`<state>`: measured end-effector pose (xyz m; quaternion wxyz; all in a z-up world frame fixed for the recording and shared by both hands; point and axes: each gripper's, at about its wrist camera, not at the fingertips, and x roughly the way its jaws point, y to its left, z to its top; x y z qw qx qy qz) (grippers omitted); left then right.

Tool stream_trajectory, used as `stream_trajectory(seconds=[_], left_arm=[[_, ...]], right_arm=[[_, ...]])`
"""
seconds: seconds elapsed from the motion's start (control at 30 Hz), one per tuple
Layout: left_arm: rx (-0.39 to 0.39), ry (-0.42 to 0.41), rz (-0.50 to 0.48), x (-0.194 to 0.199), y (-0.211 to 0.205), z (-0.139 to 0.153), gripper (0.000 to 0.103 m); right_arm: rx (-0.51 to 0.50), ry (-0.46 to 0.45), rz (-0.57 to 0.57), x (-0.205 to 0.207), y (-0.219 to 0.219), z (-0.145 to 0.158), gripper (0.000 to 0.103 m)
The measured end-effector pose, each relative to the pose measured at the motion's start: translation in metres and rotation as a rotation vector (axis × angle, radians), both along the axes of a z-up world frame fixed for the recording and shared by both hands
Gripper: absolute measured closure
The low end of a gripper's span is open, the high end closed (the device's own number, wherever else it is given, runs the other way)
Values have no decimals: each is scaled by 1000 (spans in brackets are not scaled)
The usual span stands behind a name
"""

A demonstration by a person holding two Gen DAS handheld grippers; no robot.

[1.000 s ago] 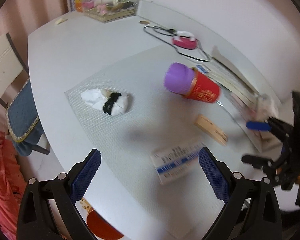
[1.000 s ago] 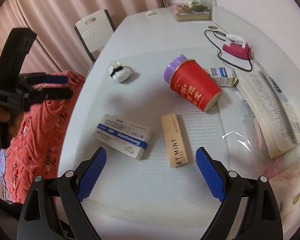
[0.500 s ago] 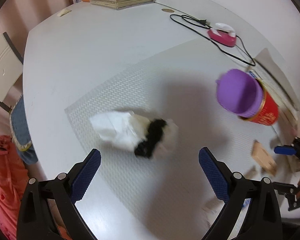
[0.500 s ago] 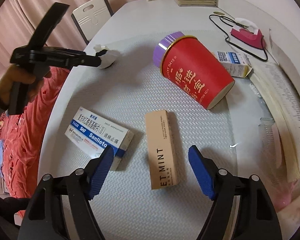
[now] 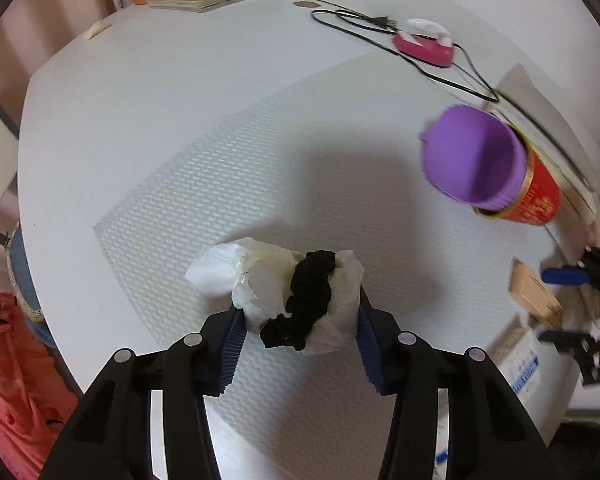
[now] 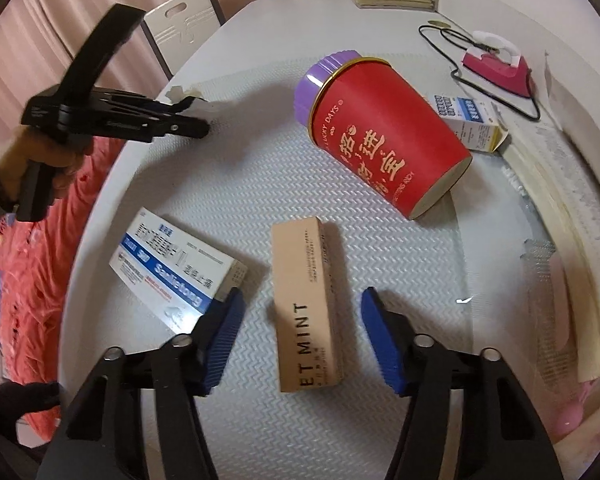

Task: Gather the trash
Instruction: 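Grasp the white-black plush with left tool while right tool grasps ET MINT box, then carry the white-black plush and ET MINT box over the orange bin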

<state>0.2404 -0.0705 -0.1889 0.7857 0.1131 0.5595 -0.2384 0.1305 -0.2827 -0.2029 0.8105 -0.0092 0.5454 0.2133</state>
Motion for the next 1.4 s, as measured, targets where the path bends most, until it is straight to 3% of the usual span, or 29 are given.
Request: stream_trajectory(seconds=[0.1, 0.2, 0.3, 0.4, 0.53, 1.0, 1.4], left_arm=[[-34, 14, -10, -16, -1, 4, 52], [-51, 26, -20, -33, -3, 7, 52], [-66, 25, -17, -45, -2, 11, 52], [-86, 19, -3, -52, -1, 19, 52], [-112, 5, -3, -72, -1, 36, 52], [-136, -65, 53, -151, 17, 90, 52], [-141, -144, 142, -215, 42, 126, 52]], right_arm=[[-21, -13, 4, 1, -3, 0, 60], [-32, -24, 17, 0, -2, -1, 61], [-61, -53, 57, -4, 6, -1, 74], [-66, -68, 59, -6, 6, -1, 75], [-1, -49, 29, -4, -2, 7, 75], [20, -171, 81, -25, -4, 84, 75], [114, -276, 169, -57, 24, 153, 75]])
